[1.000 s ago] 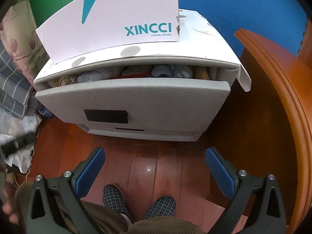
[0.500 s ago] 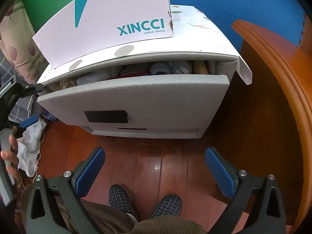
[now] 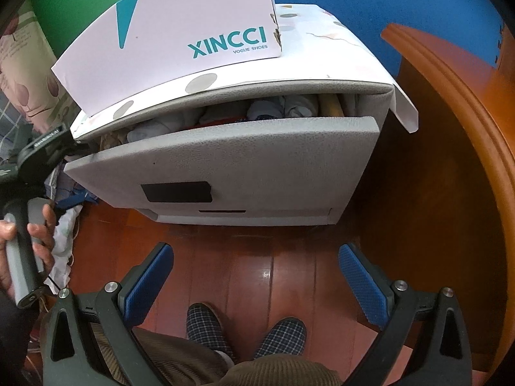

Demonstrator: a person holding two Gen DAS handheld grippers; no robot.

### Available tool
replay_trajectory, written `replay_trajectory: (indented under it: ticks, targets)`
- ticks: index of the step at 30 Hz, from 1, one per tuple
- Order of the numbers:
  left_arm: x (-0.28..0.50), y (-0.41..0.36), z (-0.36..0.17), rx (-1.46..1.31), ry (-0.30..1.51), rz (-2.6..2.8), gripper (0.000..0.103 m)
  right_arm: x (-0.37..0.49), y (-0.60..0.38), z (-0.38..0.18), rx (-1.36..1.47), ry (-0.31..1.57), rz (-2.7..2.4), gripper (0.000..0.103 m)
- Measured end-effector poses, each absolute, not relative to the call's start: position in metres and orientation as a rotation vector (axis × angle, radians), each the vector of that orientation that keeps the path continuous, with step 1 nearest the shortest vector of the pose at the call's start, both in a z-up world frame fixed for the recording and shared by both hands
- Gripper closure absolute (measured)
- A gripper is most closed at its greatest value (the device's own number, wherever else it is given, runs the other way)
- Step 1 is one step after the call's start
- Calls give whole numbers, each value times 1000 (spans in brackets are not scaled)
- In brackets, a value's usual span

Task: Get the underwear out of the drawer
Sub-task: 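Hook the left gripper on the drawer front and pull the drawer open, then reach the right gripper into the drawer over the pale grey-green folded underwear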

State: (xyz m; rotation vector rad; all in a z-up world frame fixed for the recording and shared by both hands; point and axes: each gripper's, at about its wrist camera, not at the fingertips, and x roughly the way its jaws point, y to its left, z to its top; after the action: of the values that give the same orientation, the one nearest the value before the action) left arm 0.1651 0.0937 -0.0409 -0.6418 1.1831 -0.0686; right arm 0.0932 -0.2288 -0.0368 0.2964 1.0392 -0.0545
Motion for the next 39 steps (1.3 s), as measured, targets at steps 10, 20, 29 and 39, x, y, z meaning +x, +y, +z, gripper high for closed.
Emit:
replay_trajectory:
  ticks: [10, 20, 29, 39]
  targets:
    - [185, 89, -55, -618, 1224, -32, 0, 94, -229, -38, 301, 1038, -52, 2]
    - [188, 86, -51, -483, 1266, -43, 0, 94, -229, -36, 297, 1033, -55, 2]
    - [157, 98, -49, -381, 1324, -55, 0, 82, -231, -23, 293, 998, -41, 2]
    - [121, 119, -59, -346, 1399, -71, 0, 67, -215, -6, 191, 1033, -1, 2]
